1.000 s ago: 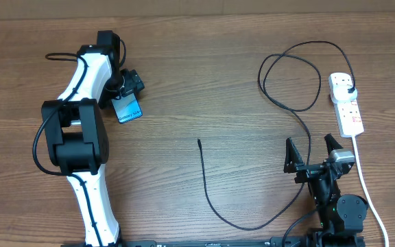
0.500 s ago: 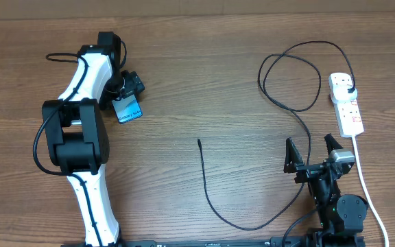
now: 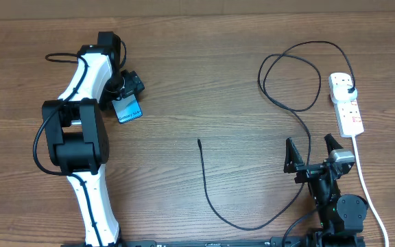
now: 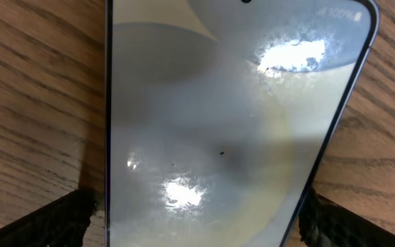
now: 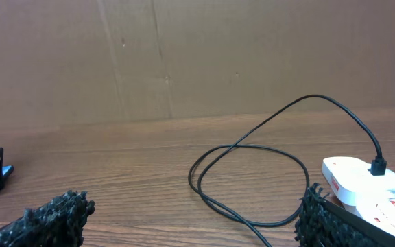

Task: Plug charger to phone and switch on socket
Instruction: 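Close the left gripper on the phone's bottom edge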

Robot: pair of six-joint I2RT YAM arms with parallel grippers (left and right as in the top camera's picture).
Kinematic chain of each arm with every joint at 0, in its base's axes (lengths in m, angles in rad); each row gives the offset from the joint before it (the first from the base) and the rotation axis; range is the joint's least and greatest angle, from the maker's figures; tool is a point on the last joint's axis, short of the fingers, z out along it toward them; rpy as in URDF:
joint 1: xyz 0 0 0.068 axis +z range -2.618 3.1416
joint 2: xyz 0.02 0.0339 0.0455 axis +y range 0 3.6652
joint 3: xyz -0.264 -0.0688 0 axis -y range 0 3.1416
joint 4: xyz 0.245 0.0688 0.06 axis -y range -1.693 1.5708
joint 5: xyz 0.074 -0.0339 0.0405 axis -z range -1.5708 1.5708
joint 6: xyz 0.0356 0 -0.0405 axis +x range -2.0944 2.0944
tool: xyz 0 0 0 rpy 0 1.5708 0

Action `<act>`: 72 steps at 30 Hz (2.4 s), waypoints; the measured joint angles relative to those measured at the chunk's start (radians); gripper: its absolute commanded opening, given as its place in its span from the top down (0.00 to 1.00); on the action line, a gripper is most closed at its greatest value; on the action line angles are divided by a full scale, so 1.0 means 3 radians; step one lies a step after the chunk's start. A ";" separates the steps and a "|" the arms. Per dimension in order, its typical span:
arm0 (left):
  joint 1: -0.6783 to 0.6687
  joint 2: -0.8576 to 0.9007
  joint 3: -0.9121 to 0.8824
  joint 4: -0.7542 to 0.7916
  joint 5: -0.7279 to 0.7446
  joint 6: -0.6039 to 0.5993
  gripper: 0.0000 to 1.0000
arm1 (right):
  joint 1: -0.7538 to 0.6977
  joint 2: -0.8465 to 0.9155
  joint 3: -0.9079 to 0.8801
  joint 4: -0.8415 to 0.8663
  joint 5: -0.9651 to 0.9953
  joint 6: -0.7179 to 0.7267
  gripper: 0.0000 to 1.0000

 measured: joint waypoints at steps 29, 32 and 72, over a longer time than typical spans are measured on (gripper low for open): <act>0.0000 0.0000 0.0000 0.0013 -0.0025 -0.0003 0.05 | 0.0000 0.0000 0.0000 0.0000 0.0001 -0.0001 0.00; 0.0000 0.0000 0.0000 0.0025 -0.0033 -0.0003 0.10 | 0.0000 0.0000 0.0000 0.0001 0.0001 0.0000 0.00; 0.0000 0.0000 0.0000 0.0034 -0.0058 -0.0003 0.39 | 0.0000 0.0000 0.0000 0.0000 0.0001 -0.0001 0.00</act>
